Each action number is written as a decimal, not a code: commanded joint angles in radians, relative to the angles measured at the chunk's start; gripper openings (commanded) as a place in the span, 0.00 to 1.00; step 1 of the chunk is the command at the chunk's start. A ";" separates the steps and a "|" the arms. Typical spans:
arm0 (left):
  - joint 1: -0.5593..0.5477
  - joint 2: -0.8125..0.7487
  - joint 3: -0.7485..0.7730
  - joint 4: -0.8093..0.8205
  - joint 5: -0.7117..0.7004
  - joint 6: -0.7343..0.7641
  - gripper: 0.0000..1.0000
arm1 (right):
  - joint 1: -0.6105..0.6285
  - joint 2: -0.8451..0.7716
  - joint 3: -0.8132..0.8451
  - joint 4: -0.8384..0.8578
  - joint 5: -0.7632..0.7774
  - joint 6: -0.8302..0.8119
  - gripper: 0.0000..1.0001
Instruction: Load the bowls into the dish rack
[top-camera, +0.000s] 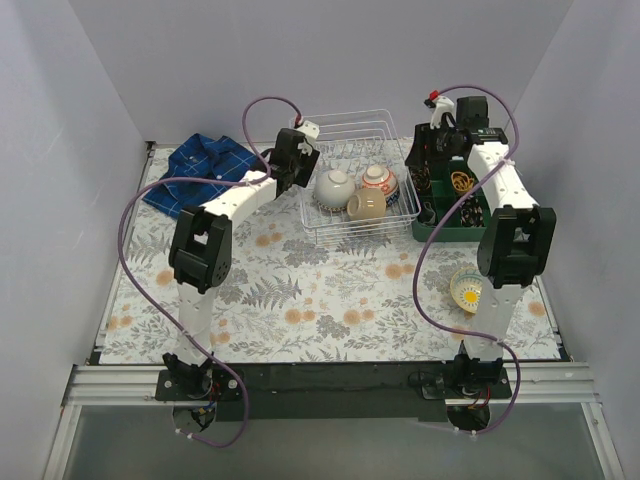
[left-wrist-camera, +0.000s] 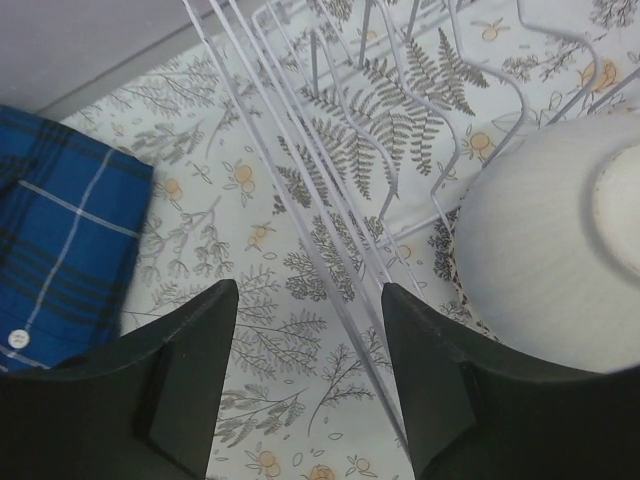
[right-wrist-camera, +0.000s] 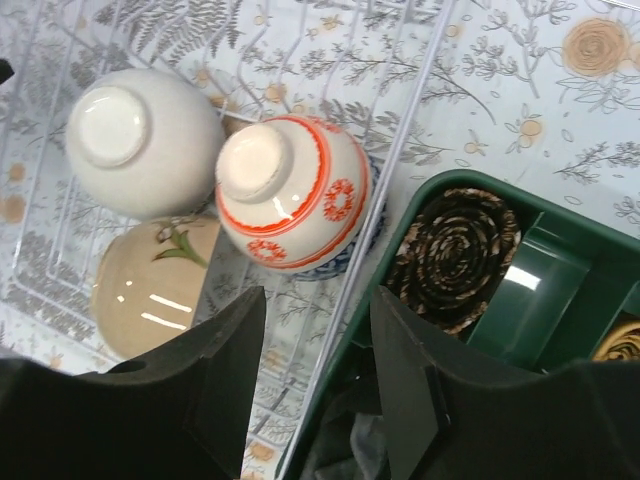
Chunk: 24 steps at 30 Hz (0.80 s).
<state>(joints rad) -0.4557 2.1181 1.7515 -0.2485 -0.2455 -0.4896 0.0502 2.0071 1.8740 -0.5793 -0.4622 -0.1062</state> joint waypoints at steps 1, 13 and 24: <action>0.012 0.006 0.046 -0.034 0.029 -0.053 0.58 | 0.019 0.059 0.043 0.033 0.094 -0.024 0.55; 0.017 0.023 0.060 -0.043 0.054 -0.050 0.16 | 0.076 0.137 0.086 0.036 0.174 -0.056 0.46; 0.020 0.013 0.052 -0.023 0.041 -0.053 0.00 | 0.094 0.117 0.088 0.050 0.194 -0.062 0.01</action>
<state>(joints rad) -0.4236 2.1887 1.7798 -0.2279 -0.2653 -0.6601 0.1520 2.1532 1.9175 -0.5694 -0.2737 -0.1047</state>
